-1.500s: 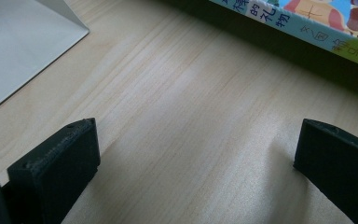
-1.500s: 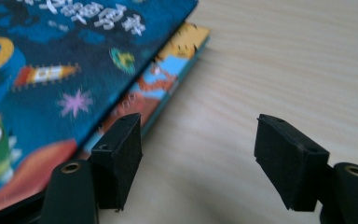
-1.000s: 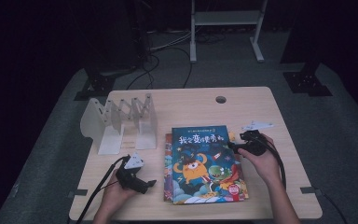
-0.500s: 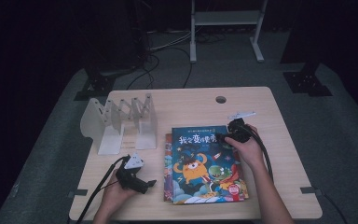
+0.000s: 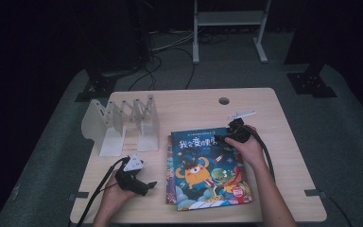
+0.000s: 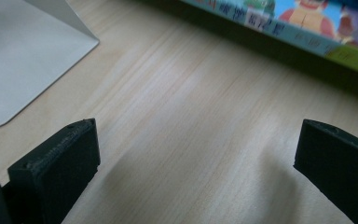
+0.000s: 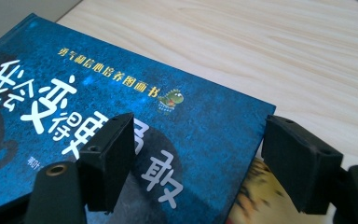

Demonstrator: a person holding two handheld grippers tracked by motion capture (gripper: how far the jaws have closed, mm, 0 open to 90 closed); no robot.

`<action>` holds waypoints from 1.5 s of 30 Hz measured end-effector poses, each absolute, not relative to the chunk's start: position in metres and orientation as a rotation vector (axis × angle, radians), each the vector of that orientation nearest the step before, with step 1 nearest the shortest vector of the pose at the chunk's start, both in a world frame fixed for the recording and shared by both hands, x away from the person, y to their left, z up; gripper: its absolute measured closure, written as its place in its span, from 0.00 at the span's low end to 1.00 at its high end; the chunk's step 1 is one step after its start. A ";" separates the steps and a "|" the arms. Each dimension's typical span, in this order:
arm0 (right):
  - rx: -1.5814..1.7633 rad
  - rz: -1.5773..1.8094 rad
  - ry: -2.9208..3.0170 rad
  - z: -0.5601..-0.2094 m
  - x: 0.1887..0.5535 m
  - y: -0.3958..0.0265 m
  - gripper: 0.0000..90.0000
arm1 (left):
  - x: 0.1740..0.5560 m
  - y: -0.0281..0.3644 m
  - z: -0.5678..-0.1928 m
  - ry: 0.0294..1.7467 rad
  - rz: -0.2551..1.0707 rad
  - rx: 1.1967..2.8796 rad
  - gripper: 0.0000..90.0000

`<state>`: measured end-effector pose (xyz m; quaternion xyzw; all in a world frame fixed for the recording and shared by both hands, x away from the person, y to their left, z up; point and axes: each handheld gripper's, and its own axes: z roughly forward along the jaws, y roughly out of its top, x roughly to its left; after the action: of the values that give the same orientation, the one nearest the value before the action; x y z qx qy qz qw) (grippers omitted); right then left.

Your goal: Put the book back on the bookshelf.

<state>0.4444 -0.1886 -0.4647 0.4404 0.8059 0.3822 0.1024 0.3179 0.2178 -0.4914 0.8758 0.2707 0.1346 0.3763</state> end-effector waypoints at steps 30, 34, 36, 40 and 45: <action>1.014 1.169 2.580 -0.459 0.439 -0.114 0.33 | 0.351 0.195 -0.457 0.639 0.285 2.174 0.00; 0.998 1.157 2.583 -0.458 0.437 -0.108 0.34 | 0.349 0.193 -0.460 0.637 0.234 2.171 0.00; 1.007 1.151 2.572 -0.456 0.434 -0.110 0.39 | 0.348 0.190 -0.462 0.630 0.231 2.186 0.00; 1.023 1.180 2.534 -0.450 0.423 -0.128 0.37 | 0.348 0.189 -0.465 0.635 0.201 2.183 0.00; 1.009 1.200 2.498 -0.444 0.408 -0.146 0.36 | 0.349 0.189 -0.466 0.647 0.191 2.181 0.00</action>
<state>0.4076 -0.1464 -0.4441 0.3406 0.8431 0.4049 0.0961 0.3486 0.1889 -0.4656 0.8687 0.2578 0.0759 0.4161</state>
